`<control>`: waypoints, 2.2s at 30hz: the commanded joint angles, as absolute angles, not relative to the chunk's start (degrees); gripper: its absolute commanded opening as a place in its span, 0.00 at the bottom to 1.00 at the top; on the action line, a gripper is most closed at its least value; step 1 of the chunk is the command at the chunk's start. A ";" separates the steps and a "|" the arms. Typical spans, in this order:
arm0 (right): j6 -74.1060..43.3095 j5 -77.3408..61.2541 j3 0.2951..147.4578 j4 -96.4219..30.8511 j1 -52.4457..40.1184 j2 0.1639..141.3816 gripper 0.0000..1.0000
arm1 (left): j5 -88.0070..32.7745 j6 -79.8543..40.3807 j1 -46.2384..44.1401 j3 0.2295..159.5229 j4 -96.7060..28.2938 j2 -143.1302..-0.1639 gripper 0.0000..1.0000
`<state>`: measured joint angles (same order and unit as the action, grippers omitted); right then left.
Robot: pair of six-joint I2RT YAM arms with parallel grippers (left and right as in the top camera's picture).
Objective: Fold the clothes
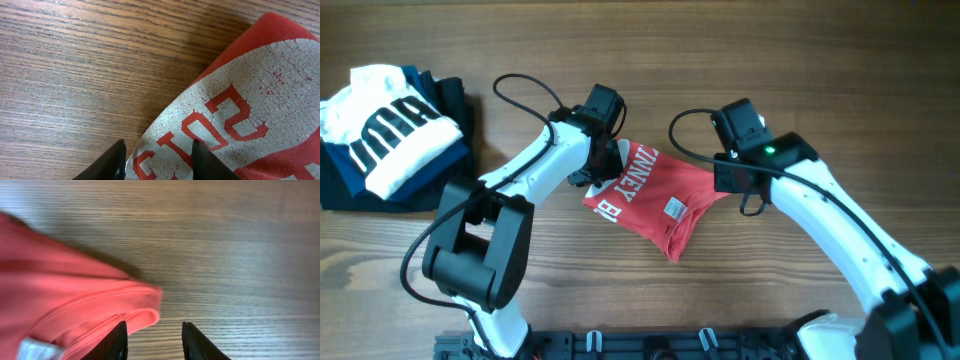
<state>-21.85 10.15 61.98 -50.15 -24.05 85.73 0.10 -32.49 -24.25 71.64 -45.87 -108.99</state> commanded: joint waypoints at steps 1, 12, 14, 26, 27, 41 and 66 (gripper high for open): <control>-10.24 -4.12 62.13 -49.21 -23.97 84.05 0.36 | -0.21 -33.28 -23.99 72.20 -45.89 -109.91 0.42; -12.64 -12.16 58.33 -44.58 -23.97 89.36 0.35 | -1.06 -33.30 -24.05 72.18 -47.27 -109.91 0.42; -12.58 -12.14 57.65 -43.97 -23.97 91.29 0.35 | -1.08 -33.30 -24.05 72.18 -48.56 -109.91 0.42; -14.94 -3.73 57.60 -39.33 -23.90 101.65 0.38 | -1.41 -33.30 -24.05 68.88 -57.32 -109.91 0.29; -16.23 -1.48 57.60 -39.35 -23.90 102.08 0.41 | -1.85 -33.30 -24.05 68.27 -57.28 -109.91 0.27; -16.23 10.74 57.76 -32.03 -23.90 102.87 0.56 | -4.51 -33.28 -24.38 65.47 -55.79 -109.62 0.14; -23.35 -11.92 57.78 -44.97 -23.92 82.13 0.39 | -0.05 -21.17 -23.33 66.65 -13.82 -100.66 0.55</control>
